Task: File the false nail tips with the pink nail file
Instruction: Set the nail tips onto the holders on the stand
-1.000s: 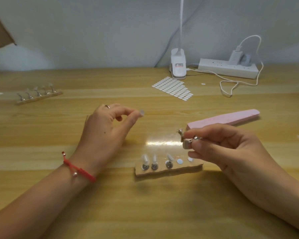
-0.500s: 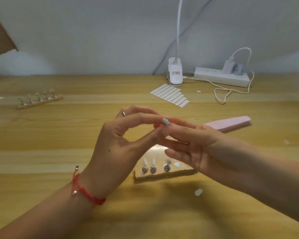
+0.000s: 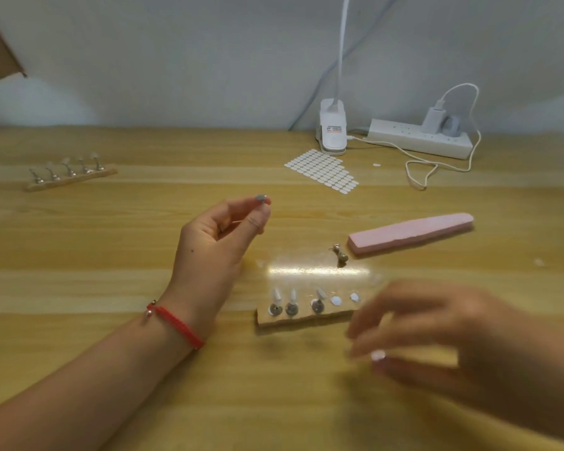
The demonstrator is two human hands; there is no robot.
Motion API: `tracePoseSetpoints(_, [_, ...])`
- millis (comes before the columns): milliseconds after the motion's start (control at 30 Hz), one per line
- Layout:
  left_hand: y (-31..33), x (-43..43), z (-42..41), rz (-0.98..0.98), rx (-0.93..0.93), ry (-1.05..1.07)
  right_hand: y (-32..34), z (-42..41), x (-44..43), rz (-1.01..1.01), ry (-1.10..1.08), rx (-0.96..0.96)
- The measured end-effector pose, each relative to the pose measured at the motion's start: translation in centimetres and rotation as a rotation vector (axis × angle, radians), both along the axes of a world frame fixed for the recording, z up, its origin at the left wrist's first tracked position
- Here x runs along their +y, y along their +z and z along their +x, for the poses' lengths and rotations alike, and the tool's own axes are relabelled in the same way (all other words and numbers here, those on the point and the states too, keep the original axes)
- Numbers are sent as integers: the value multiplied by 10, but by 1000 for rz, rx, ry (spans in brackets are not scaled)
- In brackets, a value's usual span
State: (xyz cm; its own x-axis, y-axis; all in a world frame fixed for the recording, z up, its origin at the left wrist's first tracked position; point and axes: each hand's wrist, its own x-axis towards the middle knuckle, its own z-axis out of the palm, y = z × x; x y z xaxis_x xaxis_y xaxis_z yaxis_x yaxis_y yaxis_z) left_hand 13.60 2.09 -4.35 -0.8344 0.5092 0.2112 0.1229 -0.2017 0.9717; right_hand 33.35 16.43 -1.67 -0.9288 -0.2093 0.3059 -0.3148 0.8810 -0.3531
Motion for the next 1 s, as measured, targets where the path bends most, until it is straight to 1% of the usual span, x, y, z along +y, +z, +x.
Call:
tracePoseSetpoints(33, [-1, 0, 0, -3, -5, -1, -12, 9, 2, 111, 34, 12])
tracePoseSetpoints(67, [-1, 1, -1, -4, -6, -2, -19, 16, 9, 157, 35, -1])
tracePoseSetpoints(133, [-3, 1, -1, -6, -3, -7, -19, 28, 36, 128, -90, -27])
tracePoseSetpoints(200, [-4, 2, 0, -8, 4, -10, -9, 41, 67, 50, -295, 10])
tracePoseSetpoints(300, [-4, 3, 0, -22, 20, -13, 0, 46, 93, 79, -468, 70])
tracePoseSetpoints(367, [-5, 3, 0, -34, 24, -14, 6, 34, 89, 101, -492, 117])
tracePoseSetpoints(433, [-4, 2, 0, -42, 30, -14, 12, 15, 73, 139, -445, 113])
tracePoseSetpoints(533, [-3, 1, 2, -42, 36, -15, 9, -13, 44, 76, -426, -45])
tracePoseSetpoints(600, [-2, 1, 2, -44, 35, -20, 3, -26, 35, 78, -434, -154])
tracePoseSetpoints(700, [-2, 1, 2, -53, 42, -34, 2, -39, 36, 120, -432, -214])
tracePoseSetpoints(767, [-2, 1, 3, -66, 56, -49, 5, -42, 39, 97, -467, -249])
tracePoseSetpoints(800, [-1, 0, 4, -69, 63, -57, 6, -41, 40, 52, -483, -255])
tracePoseSetpoints(833, [-1, 0, 5, -69, 68, -65, 7, -41, 42, -36, -493, -258])
tracePoseSetpoints(867, [0, 0, 5, -67, 68, -72, 8, -42, 42, -170, -499, -259])
tracePoseSetpoints(933, [0, -1, 6, -52, 58, -90, 12, -44, 41, -511, -488, -261])
tracePoseSetpoints(1000, [0, -1, 7, -48, 67, -104, 18, -48, 43, -780, -443, -248])
